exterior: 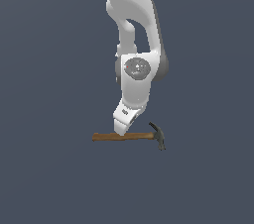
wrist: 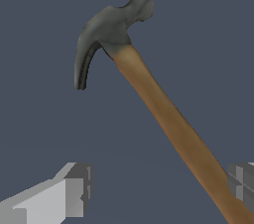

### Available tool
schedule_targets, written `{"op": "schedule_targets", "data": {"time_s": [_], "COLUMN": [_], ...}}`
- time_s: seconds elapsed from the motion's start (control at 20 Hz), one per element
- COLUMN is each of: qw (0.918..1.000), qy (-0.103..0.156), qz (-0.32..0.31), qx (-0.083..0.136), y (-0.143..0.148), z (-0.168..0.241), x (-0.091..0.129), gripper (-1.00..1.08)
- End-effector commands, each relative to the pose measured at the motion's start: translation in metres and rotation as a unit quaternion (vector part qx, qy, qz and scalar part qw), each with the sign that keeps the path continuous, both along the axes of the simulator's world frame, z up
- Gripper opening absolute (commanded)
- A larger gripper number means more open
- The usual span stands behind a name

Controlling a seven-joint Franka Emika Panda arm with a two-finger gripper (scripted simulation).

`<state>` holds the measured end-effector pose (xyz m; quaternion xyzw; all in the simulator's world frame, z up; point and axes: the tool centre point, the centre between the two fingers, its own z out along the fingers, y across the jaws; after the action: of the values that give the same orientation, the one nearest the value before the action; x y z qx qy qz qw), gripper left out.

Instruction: Pick up the object and move it to a goal position.

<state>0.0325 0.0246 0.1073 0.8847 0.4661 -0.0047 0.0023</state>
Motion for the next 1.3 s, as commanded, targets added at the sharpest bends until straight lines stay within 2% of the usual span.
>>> {"op": "schedule_targets", "data": {"time_s": [0.0,0.25,0.65,0.95,1.25], "qw": [0.9994,0.9948,0.9820,0.9744,0.9716], "qy": [0.000,0.000,-0.001,-0.002,-0.002], "qz": [0.035,0.102,0.189,0.225,0.237], "qx": [0.000,0.001,0.004,0.005,0.005], "y": [-0.002,-0.006,-0.010,-0.013,-0.013], "z": [-0.006,-0.017,-0.032,-0.038,-0.041], "x": [0.003,0.008,0.014,0.016,0.017], "gripper": [1.00,1.00,1.00,1.00,1.00]}}
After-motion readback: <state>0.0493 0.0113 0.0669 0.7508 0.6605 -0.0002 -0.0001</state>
